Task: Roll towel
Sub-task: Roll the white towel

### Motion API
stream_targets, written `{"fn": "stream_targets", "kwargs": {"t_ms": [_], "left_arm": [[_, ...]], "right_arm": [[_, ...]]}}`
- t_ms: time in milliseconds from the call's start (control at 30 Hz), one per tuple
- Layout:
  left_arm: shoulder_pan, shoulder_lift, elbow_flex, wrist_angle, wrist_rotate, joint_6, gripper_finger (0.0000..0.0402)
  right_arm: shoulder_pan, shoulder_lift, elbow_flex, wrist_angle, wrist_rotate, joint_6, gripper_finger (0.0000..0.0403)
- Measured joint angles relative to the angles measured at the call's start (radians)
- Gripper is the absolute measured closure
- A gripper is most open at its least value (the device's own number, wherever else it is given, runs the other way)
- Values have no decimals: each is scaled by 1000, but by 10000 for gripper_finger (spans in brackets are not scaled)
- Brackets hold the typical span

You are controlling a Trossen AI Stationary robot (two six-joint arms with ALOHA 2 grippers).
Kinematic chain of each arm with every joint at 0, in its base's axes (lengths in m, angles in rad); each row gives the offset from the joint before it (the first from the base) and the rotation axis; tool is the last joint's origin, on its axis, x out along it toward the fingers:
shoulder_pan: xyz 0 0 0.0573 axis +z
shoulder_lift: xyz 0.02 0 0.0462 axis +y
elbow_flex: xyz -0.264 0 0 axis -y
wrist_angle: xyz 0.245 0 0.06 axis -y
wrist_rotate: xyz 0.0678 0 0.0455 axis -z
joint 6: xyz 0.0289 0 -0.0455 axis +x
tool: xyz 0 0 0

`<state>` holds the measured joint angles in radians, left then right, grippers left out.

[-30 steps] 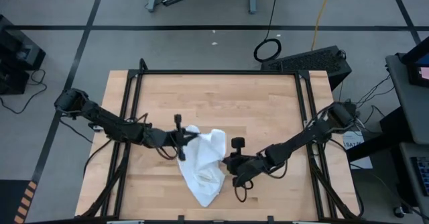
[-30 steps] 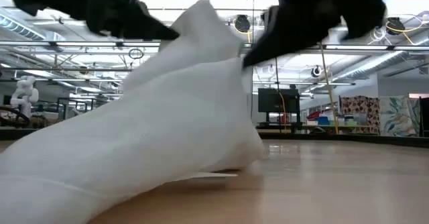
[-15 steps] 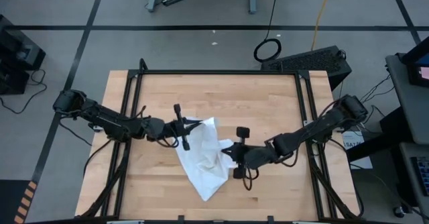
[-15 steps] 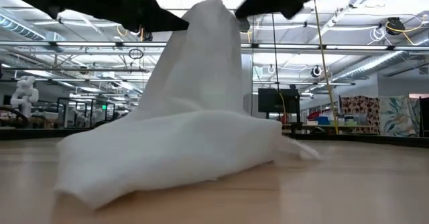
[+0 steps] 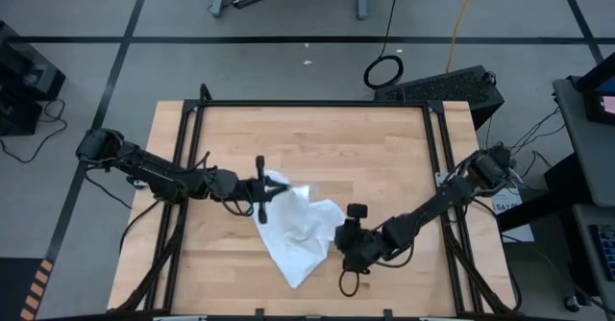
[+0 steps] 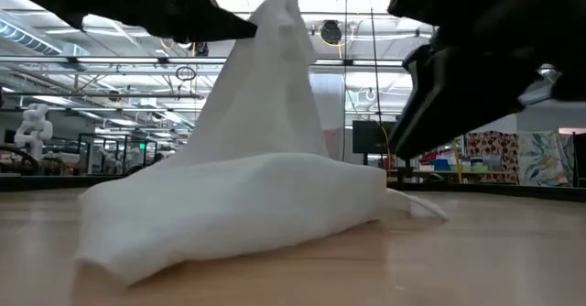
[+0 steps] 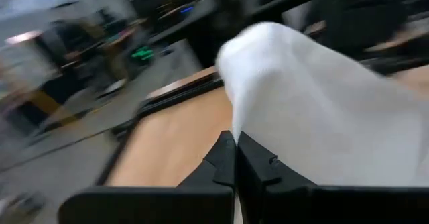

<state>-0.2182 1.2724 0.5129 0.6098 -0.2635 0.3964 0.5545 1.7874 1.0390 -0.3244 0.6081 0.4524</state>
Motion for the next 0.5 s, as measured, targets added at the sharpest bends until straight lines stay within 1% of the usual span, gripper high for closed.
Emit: {"fn": "stream_targets", "kwargs": {"t_ms": [67, 100, 167, 200, 267, 333, 433, 500], "left_arm": [[0, 0, 0, 0, 89, 1, 401], [0, 0, 0, -1, 113, 1, 401], [0, 0, 0, -3, 122, -8, 401], [0, 0, 0, -4, 121, -20, 401], [2, 0, 0, -9, 110, -35, 401], [6, 1, 0, -16, 106, -48, 401], [14, 18, 0, -14, 106, -55, 401], [19, 29, -1, -14, 105, -55, 401]], "right_arm": [[-1, -10, 4, 4, 116, -41, 254], [-1, -20, 10, 3, 177, -70, 252], [-1, -50, 20, 36, 280, -146, 252], [-3, -67, 23, 69, 306, -194, 252], [-13, -92, 24, 151, 304, -279, 252], [-30, -104, 24, 223, 256, -329, 249], [-61, -103, 24, 325, 173, -368, 240], [-83, -96, 24, 368, 145, -366, 231]]}}
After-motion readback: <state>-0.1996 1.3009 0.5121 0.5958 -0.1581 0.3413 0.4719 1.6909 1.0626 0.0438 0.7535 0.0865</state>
